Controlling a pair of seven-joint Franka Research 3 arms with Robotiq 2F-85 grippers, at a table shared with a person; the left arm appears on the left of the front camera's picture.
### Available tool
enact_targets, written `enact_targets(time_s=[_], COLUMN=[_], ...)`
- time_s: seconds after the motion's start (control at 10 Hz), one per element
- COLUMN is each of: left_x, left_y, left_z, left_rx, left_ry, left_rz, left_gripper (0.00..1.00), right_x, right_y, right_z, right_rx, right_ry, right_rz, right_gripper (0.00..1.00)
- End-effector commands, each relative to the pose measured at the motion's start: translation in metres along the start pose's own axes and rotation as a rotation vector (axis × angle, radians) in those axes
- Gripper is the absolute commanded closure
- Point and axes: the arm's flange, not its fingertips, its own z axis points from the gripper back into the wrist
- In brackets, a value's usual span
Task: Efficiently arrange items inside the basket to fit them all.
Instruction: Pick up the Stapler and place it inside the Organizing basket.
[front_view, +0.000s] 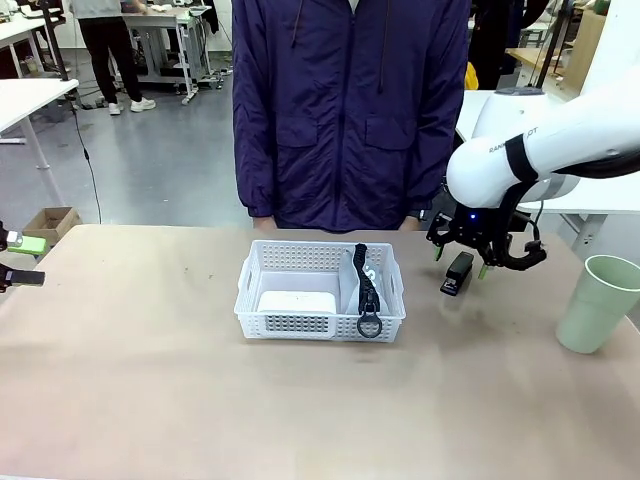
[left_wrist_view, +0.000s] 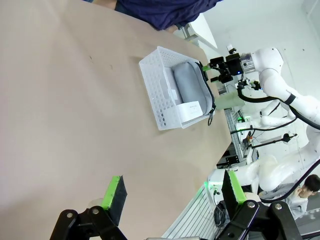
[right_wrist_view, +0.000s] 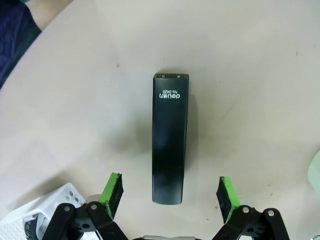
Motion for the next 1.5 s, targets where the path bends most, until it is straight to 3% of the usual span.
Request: enact_targets(time_s=[0.0,0.8,0.9,1.0,1.1,1.2,1.3,1.4], left_x=[-0.004,-0.004,-0.004,-0.004,-0.004,-0.004,-0.004,-0.004], left_y=[-0.003,-0.003,-0.003,-0.003,-0.003,-0.003,-0.003,-0.003], left_z=[0.000,0.000,0.000,0.000,0.000,0.000,0.000,0.000], left_rx=[0.005,0.005,0.005,0.005,0.005,0.005,0.005,0.005], left_ry=[0.006,0.006,0.006,0.006,0.006,0.006,0.006,0.006], left_rz=[-0.001,-0.001,-0.001,-0.001,-0.001,-0.001,-0.001,-0.001], left_gripper=[0.00,0.00,0.00,0.00,0.00,0.00,0.00,0.00], right_x=[0.008,0.017,0.017,0.017,0.017,0.018,0.019,0.019], right_y=[0.014,0.021,0.020,0.021,0.021,0.021,0.021,0.021], right_z=[-0.014,-0.037,-0.037,-0.037,-0.037,-0.038,-0.039,-0.039], right_rx=[-0.049,-0.102,-0.102,-0.099,-0.099,-0.109,-0.110,-0.111], right_ry=[-0.021,0.006,0.003,0.001,0.002,0.009,0.008,0.011], right_rz=[-0.029,-0.025,-0.024,-0.026,-0.025,-0.025,-0.028,-0.027], right_gripper=[0.00,0.00,0.57,0.57,1.00,0.62,1.00,1.00])
